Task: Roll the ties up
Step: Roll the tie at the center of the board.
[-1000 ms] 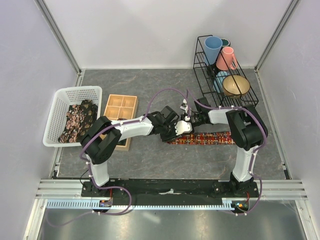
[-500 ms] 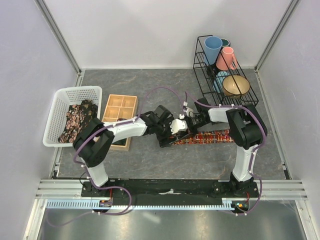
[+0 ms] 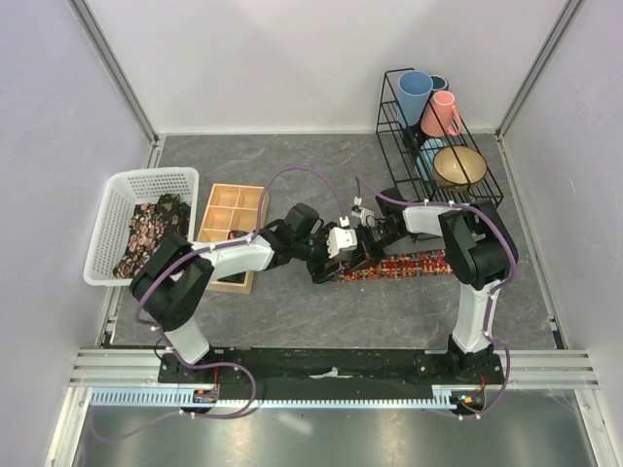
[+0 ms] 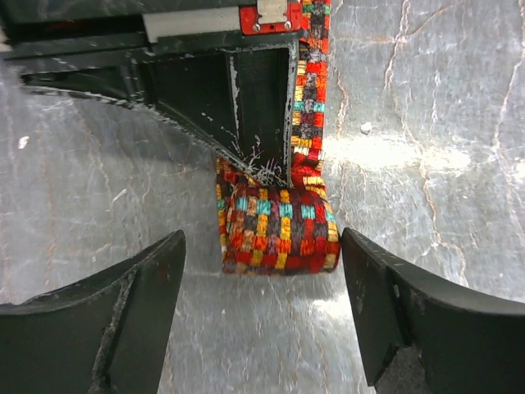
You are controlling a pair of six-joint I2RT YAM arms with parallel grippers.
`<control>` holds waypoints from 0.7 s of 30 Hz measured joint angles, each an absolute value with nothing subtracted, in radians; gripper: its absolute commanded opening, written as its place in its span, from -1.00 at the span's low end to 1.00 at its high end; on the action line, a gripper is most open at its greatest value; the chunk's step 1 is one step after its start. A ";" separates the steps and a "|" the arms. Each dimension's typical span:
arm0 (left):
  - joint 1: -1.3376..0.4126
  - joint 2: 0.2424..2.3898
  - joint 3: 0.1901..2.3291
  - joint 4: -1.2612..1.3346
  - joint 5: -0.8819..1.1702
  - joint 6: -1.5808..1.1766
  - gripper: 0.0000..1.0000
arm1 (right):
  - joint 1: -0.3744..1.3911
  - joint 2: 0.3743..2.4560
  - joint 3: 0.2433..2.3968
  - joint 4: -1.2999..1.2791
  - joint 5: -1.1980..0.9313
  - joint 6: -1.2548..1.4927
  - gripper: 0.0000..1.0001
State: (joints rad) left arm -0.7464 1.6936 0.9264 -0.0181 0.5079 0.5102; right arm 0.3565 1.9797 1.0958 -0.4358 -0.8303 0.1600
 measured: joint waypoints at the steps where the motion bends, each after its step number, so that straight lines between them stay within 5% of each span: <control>1: -0.748 1.702 0.926 -0.012 0.509 0.512 0.51 | 0.356 1.980 1.097 -0.439 -0.831 0.159 -1.00; 6: -0.778 1.771 0.962 -0.022 0.500 0.548 0.45 | 0.356 1.983 1.103 -0.447 -0.831 0.152 -1.00; 11: -0.809 1.828 1.020 -0.082 0.459 0.588 -0.32 | 0.356 1.983 1.104 -0.451 -0.832 0.150 -0.97; 14: -0.811 1.830 1.035 -0.111 0.445 0.599 -0.70 | 0.356 1.982 1.110 -0.461 -0.831 0.144 -0.64; 21: -0.818 1.830 1.068 -0.170 0.417 0.603 -0.89 | 0.340 1.942 1.121 -0.524 -0.797 0.125 -0.12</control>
